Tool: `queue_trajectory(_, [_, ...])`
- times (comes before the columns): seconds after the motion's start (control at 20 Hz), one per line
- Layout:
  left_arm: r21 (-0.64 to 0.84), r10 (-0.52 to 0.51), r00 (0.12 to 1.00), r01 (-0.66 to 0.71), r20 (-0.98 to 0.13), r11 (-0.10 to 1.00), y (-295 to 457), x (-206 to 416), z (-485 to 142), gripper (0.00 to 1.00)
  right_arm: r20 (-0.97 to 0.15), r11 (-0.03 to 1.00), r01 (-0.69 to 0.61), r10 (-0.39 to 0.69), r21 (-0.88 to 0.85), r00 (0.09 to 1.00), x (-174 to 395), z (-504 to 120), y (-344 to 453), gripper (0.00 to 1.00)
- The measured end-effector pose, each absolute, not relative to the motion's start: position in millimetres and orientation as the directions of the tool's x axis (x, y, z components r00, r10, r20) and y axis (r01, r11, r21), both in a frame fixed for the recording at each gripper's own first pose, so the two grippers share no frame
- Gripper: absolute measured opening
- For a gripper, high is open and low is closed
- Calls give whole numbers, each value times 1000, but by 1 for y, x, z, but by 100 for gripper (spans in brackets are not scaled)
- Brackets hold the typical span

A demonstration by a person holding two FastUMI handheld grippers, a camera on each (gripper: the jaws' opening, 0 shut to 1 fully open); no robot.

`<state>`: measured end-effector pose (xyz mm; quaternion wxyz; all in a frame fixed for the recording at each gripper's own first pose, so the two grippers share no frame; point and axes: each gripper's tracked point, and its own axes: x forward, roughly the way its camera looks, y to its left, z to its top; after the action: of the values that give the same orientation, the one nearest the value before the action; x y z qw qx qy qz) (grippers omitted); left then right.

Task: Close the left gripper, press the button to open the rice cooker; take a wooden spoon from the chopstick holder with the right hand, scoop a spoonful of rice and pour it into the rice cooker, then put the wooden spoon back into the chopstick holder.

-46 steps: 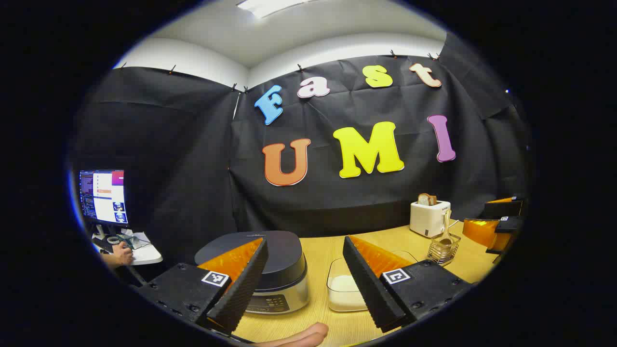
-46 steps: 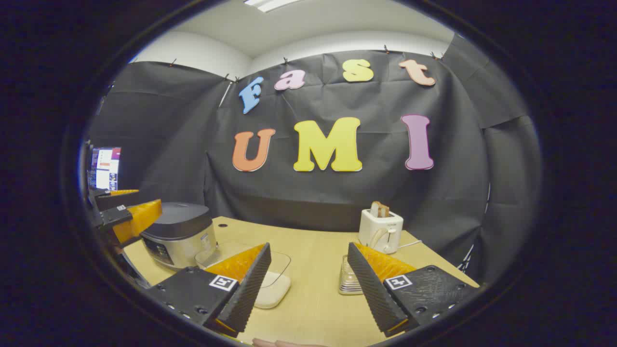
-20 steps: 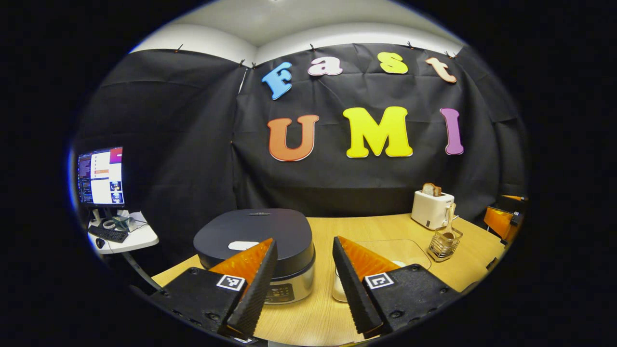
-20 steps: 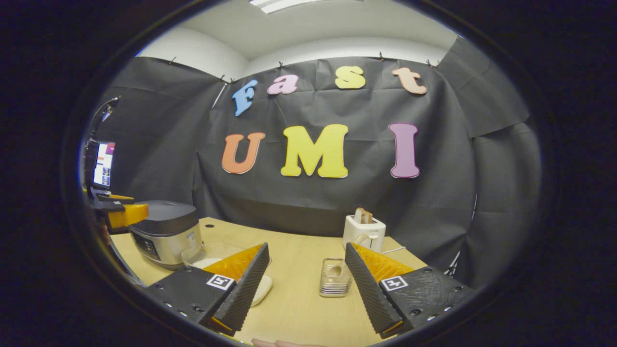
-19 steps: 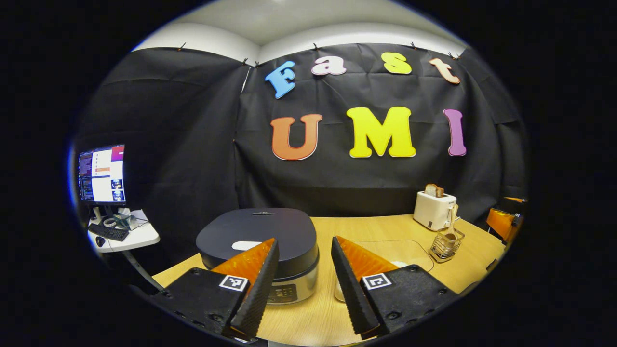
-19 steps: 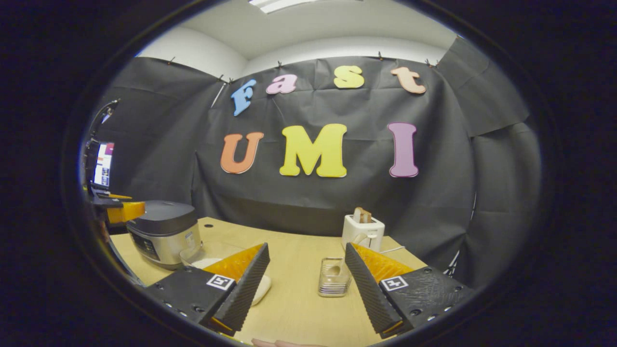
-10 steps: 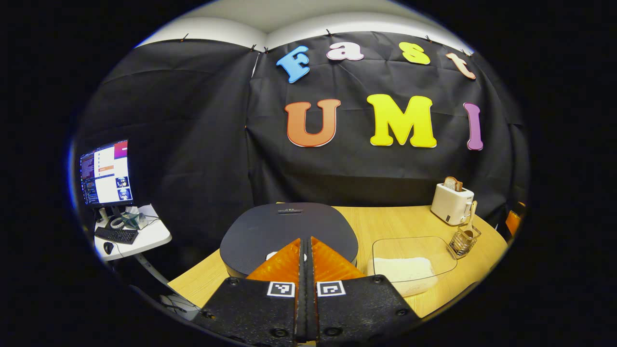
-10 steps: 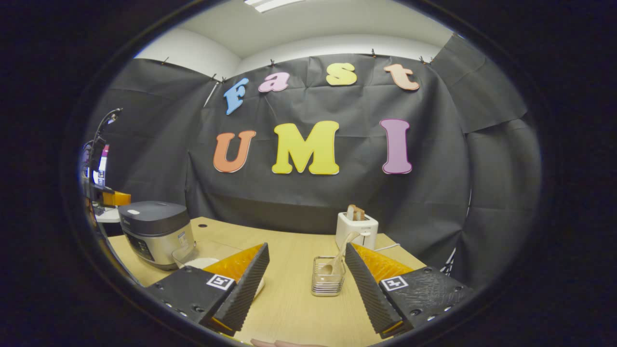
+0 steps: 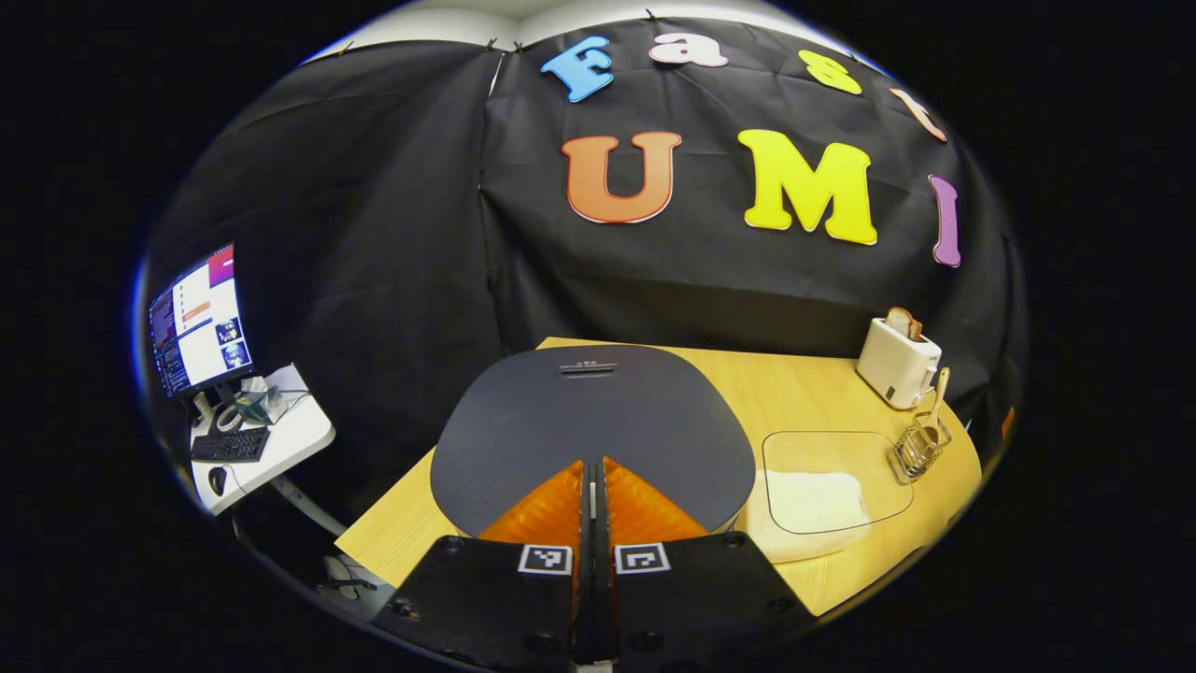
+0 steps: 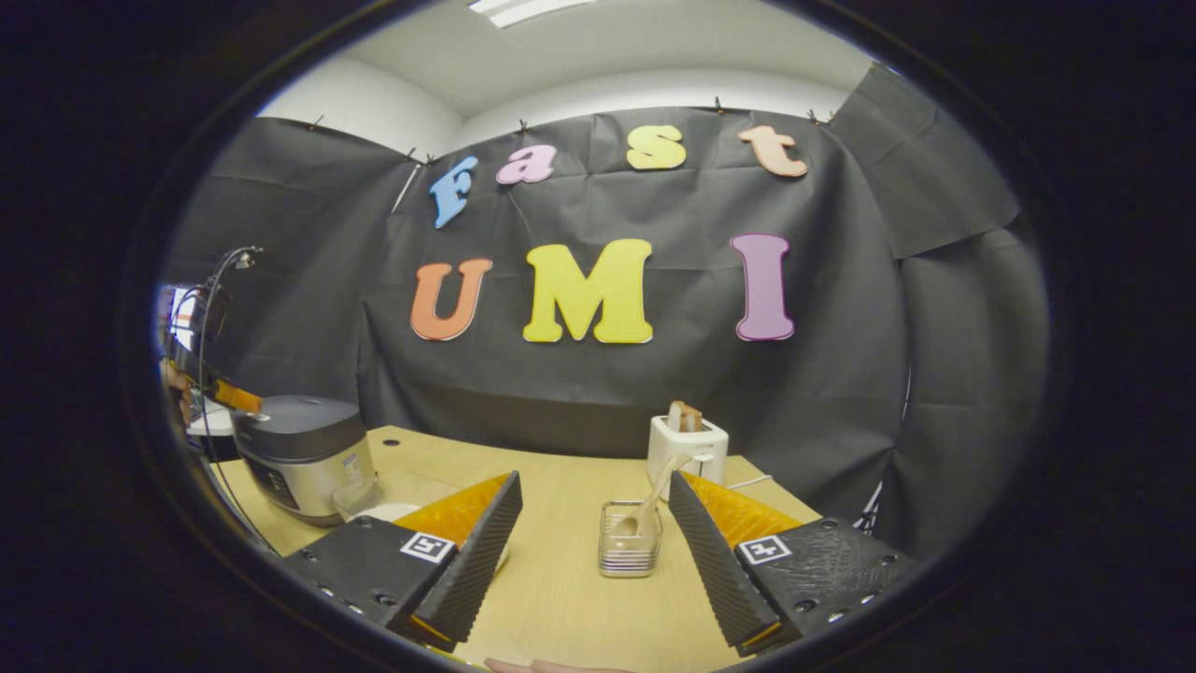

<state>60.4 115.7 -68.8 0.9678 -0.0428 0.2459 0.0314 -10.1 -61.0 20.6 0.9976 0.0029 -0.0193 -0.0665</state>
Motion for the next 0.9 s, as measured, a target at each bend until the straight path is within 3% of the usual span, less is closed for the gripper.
queue_trajectory(0.3, [-23, 4, 867, -18, -499, 1000, 115, 62, -72, 2, 46, 991, 132, -134, 38, 990, -14, 26, -67, 94])
queue_trajectory(0.9, [82, 160, 834, -137, -529, 987, 115, 57, -75, 3, 44, 985, 145, -150, 87, 988, -19, 30, -83, 94])
